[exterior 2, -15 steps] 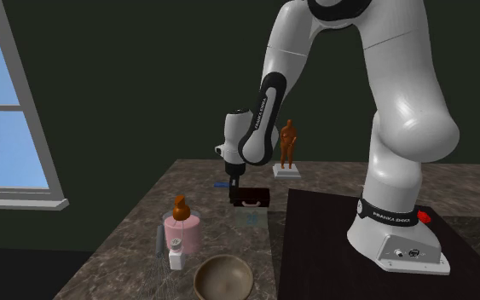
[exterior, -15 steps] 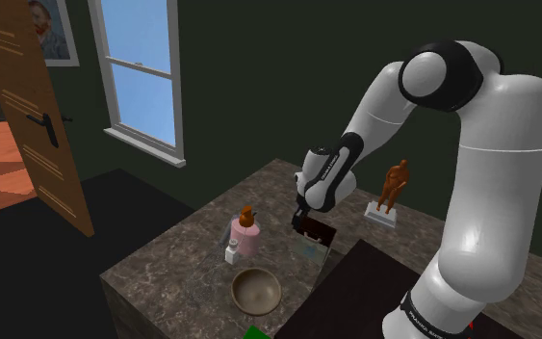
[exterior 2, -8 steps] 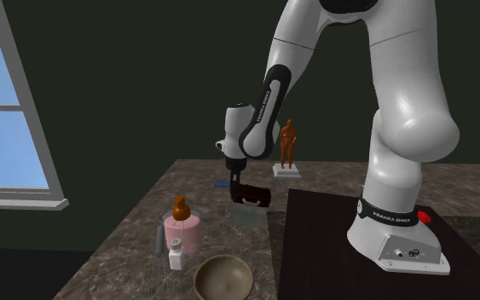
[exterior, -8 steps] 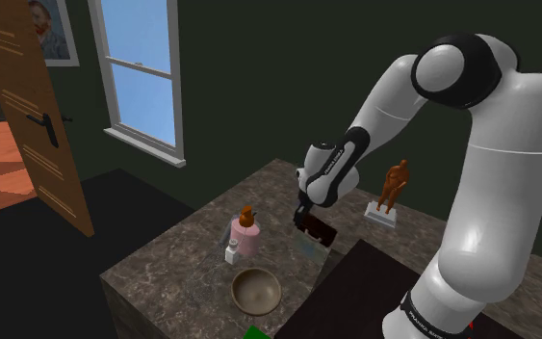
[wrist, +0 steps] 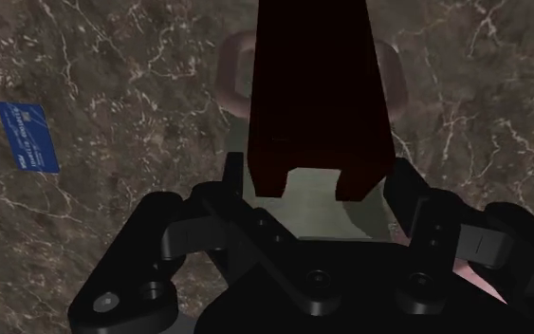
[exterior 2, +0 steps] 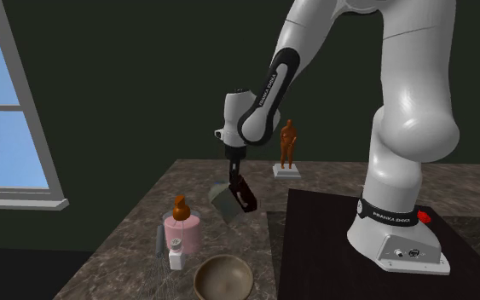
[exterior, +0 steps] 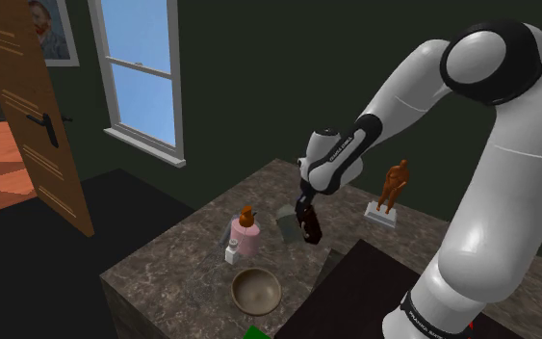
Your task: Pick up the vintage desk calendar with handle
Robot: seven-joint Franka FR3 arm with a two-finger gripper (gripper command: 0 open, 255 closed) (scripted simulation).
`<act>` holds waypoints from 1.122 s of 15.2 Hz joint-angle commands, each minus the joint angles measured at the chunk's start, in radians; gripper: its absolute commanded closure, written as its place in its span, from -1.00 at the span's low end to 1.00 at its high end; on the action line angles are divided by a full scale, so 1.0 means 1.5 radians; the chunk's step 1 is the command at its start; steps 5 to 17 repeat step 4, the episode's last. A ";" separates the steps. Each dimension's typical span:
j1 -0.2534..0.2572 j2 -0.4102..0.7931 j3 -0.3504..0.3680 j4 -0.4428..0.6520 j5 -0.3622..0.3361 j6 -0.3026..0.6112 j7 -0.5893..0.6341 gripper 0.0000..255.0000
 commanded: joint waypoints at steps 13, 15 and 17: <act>0.000 -0.032 0.000 0.000 0.003 -0.031 -0.006 1.00; 0.000 -0.032 0.000 0.000 0.003 -0.031 -0.006 1.00; 0.000 -0.032 0.000 0.000 0.003 -0.031 -0.006 1.00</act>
